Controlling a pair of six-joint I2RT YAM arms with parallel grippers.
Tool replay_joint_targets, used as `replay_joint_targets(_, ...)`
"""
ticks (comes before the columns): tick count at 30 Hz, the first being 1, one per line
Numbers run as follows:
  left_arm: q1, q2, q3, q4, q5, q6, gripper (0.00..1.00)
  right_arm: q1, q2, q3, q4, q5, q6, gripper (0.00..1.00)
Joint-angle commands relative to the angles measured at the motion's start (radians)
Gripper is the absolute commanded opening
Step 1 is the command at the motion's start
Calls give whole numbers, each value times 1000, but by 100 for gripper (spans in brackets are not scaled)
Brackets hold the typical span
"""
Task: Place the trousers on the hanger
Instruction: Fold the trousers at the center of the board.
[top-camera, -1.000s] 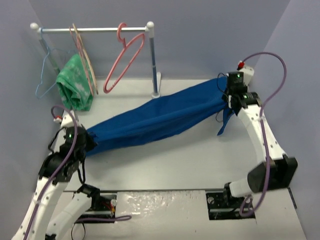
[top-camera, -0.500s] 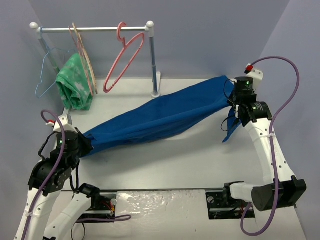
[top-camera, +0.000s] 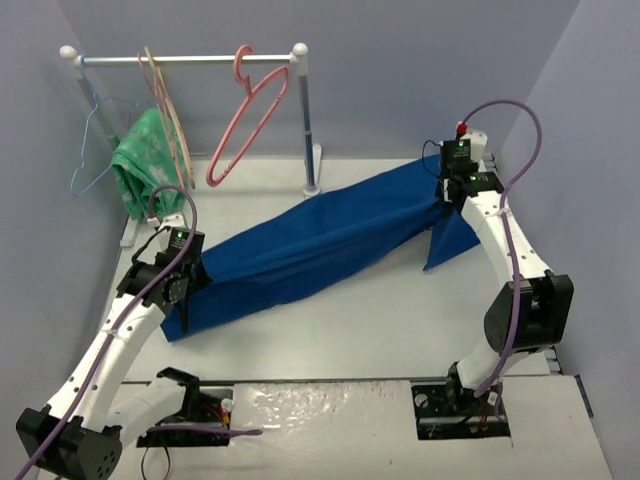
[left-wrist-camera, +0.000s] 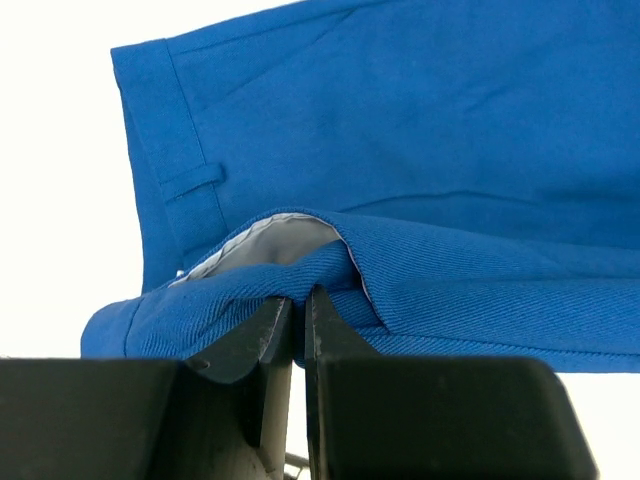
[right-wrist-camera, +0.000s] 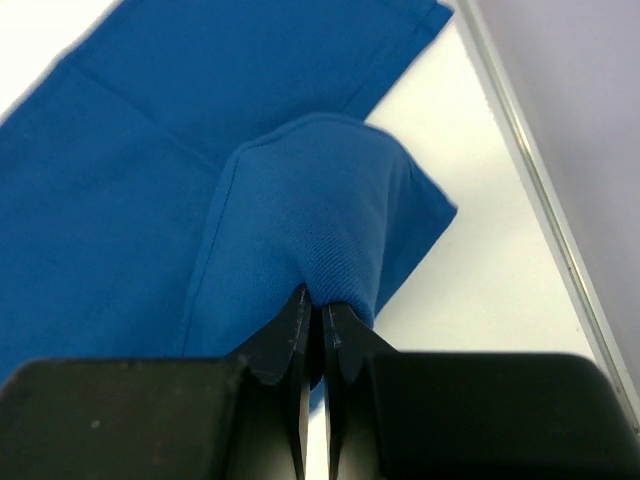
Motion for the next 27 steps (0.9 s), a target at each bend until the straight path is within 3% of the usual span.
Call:
replay_joint_targets(1, 56, 54, 27, -6, -191, 65, 0, -34, 102, 140, 136, 146, -77, 0)
replay_joint_targets(14, 168, 193, 64, 75, -158, 85, 0, 37, 435, 485, 158, 199, -189, 0)
replay_joint_targets(27, 272, 344, 88, 154, -124, 110, 2, 37, 645, 645, 179, 176, -228, 3)
